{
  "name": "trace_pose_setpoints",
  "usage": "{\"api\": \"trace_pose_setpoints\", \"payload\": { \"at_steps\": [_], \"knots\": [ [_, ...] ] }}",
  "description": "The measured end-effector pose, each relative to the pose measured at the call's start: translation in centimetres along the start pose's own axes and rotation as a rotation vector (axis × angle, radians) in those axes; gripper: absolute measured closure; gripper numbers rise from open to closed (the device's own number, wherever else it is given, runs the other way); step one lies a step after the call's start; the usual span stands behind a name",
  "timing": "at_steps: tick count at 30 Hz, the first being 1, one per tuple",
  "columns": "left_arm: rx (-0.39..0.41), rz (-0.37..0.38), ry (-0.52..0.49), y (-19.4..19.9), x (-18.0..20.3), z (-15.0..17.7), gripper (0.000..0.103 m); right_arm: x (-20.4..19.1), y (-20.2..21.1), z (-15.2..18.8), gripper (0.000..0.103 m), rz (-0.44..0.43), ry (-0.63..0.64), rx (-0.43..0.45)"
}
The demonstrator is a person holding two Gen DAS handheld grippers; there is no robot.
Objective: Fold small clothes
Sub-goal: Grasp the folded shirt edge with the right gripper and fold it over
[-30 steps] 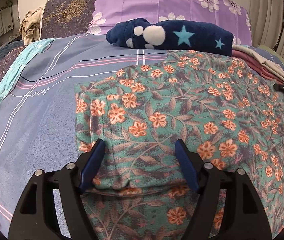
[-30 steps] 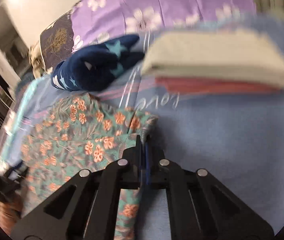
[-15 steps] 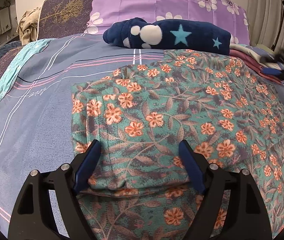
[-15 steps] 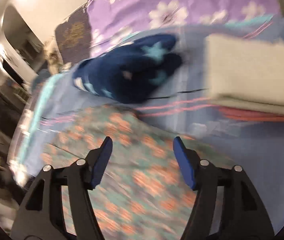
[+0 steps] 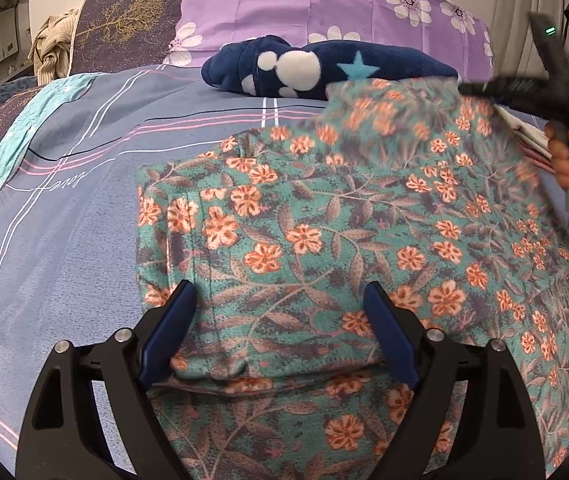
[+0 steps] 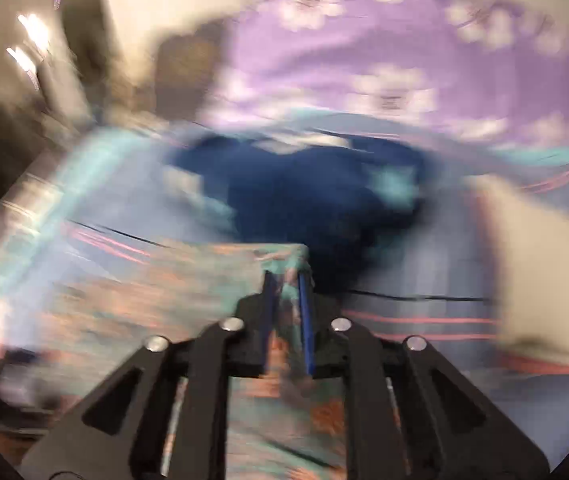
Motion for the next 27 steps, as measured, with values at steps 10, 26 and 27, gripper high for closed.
{"api": "trace_pose_setpoints", "payload": {
  "at_steps": [10, 26, 27],
  "knots": [
    [0.002, -0.008, -0.003, 0.0, 0.1, 0.0, 0.016, -1.7, 6.5, 7.0, 0.059, -0.122, -0.04, -0.036],
    [0.061, 0.029, 0.024, 4.0, -0.6, 1.0, 0.013, -2.4, 15.6, 21.8, 0.052, 0.056, -0.029, -0.099],
    [0.073, 0.048, 0.023, 5.3, -0.9, 1.8, 0.013, -2.0, 16.2, 22.6, 0.05, 0.057, -0.031, -0.097]
  ]
}}
Point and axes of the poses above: each gripper's, at about its wrist camera, not at the fingertips, and y roughly against the way its jaws point, x to its right, z to its underside, the point moved 2 cm from there along -y, roughly the way its jaws point, and after that the axes turned 3 degrees about -x, right-handed, at the moved point
